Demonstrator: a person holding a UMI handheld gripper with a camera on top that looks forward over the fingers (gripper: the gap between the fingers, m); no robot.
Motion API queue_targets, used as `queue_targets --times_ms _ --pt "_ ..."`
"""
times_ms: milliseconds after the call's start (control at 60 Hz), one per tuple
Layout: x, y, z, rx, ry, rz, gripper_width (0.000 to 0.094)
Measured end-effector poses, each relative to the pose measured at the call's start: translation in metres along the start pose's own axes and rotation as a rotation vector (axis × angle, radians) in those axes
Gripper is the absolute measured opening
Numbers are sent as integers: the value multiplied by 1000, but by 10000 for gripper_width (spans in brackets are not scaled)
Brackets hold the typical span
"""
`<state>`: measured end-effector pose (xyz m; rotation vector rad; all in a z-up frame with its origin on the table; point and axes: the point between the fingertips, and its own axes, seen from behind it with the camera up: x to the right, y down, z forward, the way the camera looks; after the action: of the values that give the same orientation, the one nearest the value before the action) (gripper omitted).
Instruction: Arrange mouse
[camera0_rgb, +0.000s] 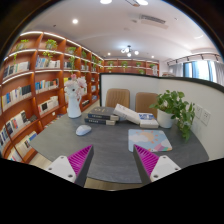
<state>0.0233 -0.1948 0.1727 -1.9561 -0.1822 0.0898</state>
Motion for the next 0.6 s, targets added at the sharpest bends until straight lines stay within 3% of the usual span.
queue_targets --times_ms 317,600 --pt "-70 65 61 -128 -50 -13 795" --pt "-155 70 174 -199 -62 39 807"
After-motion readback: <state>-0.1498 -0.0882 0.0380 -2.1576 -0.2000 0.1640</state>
